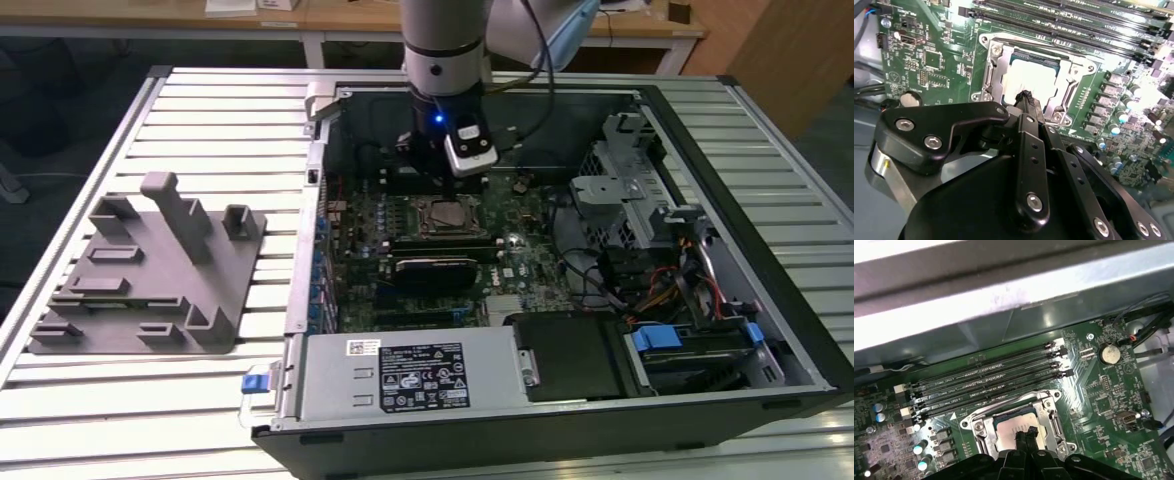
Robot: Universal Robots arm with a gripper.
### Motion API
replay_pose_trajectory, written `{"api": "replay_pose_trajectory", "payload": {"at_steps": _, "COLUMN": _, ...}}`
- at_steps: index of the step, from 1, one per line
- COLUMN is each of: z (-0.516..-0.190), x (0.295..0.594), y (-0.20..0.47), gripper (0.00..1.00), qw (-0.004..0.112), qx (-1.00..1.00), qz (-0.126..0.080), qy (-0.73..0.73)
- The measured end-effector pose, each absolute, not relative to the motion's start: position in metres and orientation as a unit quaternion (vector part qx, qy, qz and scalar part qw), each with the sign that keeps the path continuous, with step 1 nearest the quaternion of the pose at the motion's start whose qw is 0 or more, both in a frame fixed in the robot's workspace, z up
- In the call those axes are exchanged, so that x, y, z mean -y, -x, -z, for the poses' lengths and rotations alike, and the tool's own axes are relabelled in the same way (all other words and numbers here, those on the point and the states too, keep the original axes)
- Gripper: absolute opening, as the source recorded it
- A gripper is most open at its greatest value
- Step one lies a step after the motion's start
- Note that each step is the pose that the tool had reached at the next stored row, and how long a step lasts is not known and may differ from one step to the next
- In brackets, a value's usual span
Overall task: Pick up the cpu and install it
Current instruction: 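Install the first cpu locking lever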
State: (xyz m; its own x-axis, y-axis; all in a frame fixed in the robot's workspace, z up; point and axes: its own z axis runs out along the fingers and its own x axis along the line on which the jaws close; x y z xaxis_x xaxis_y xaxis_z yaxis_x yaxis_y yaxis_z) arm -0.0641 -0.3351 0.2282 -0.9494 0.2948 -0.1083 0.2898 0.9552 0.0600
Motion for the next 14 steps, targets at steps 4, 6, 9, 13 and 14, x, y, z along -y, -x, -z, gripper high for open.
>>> {"api": "replay_pose_trajectory", "payload": {"at_steps": 4, "z": -0.2348, "x": 0.3351, "y": 0.0637, "gripper": 0.11, "qw": 0.058, "qx": -0.987, "qz": -0.022, "qy": -0.147}}
{"api": "replay_pose_trajectory", "payload": {"at_steps": 6, "z": -0.2371, "x": 0.3351, "y": 0.0637, "gripper": 0.11, "qw": 0.058, "qx": -0.987, "qz": -0.022, "qy": -0.146}}
{"api": "replay_pose_trajectory", "payload": {"at_steps": 9, "z": -0.2374, "x": 0.3355, "y": 0.0635, "gripper": 0.11, "qw": 0.058, "qx": -0.987, "qz": -0.022, "qy": -0.145}}
{"api": "replay_pose_trajectory", "payload": {"at_steps": 13, "z": -0.2375, "x": 0.3378, "y": 0.0633, "gripper": 0.11, "qw": 0.058, "qx": -0.988, "qz": -0.022, "qy": -0.144}}
{"api": "replay_pose_trajectory", "payload": {"at_steps": 14, "z": -0.2375, "x": 0.3386, "y": 0.0632, "gripper": 0.11, "qw": 0.058, "qx": -0.988, "qz": -0.022, "qy": -0.143}}
